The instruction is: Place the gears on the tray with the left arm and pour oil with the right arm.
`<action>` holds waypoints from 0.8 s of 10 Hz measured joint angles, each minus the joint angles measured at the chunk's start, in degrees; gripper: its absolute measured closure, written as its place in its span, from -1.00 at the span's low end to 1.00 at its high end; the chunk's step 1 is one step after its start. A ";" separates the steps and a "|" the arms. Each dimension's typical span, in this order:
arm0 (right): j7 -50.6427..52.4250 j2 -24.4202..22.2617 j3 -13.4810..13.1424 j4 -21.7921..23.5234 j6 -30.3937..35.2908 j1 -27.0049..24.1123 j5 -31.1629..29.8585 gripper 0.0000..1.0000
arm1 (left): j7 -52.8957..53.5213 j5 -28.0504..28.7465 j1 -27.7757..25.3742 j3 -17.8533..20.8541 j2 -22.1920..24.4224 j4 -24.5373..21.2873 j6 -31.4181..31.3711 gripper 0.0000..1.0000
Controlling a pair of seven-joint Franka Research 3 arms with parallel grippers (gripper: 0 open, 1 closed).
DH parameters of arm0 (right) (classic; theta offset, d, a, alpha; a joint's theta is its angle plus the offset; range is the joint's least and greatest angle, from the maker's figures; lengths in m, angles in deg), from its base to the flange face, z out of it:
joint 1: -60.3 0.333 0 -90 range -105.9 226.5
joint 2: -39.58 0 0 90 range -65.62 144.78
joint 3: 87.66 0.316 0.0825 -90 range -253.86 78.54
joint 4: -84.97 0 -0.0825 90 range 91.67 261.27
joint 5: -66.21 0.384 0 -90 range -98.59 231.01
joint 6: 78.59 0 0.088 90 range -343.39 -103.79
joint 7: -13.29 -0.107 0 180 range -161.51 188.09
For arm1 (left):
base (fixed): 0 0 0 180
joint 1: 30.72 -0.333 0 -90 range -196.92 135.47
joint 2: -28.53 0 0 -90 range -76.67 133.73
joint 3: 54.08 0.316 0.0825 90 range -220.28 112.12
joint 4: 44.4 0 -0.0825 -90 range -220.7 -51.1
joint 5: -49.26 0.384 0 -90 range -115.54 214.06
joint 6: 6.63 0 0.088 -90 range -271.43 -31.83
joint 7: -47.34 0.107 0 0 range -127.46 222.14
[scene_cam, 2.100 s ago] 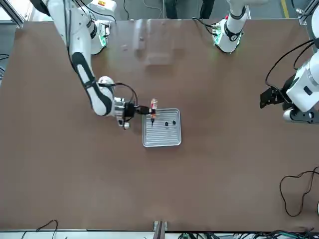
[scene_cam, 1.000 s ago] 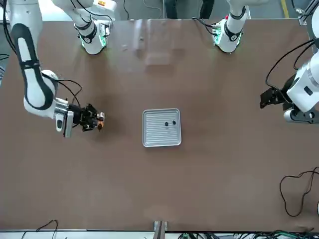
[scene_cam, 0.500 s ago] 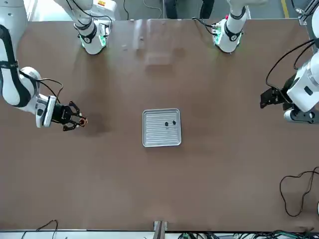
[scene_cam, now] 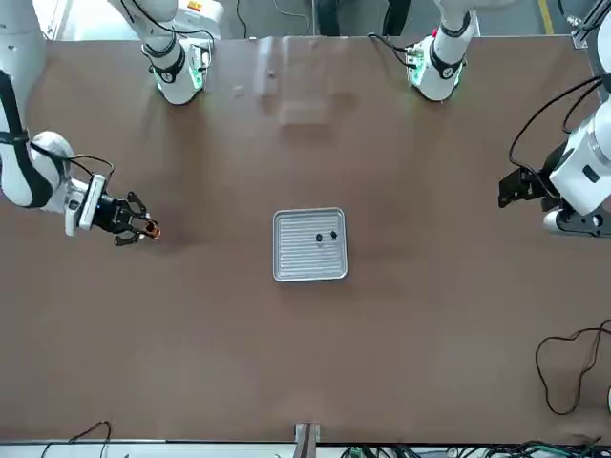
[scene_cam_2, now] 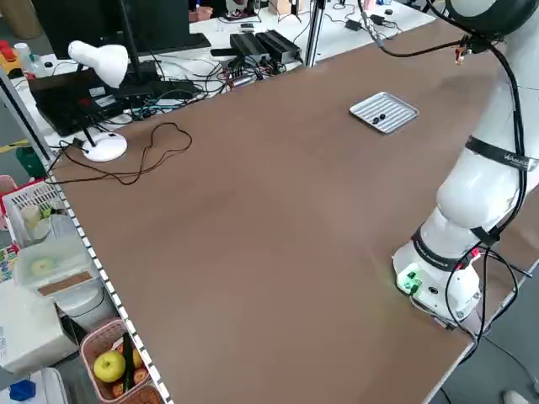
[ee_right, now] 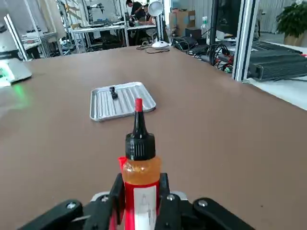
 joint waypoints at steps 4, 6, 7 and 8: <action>5.81 8.67 -0.02 -6.51 5.74 -6.95 -3.47 0.38 | -0.01 0.00 0.04 0.00 0.00 0.00 0.00 -0.98; 9.10 12.00 -0.02 -9.20 7.95 -8.36 -3.51 0.38 | -0.01 0.00 0.05 0.00 0.00 0.00 0.00 -0.98; 9.49 13.05 0.00 -10.29 9.26 -8.69 -3.52 0.38 | -0.01 0.00 0.05 0.00 0.00 0.00 0.00 -0.98; 9.50 13.68 0.03 -11.04 10.07 -9.05 -3.54 0.38 | -0.01 0.00 0.06 0.00 0.00 0.00 0.00 -0.98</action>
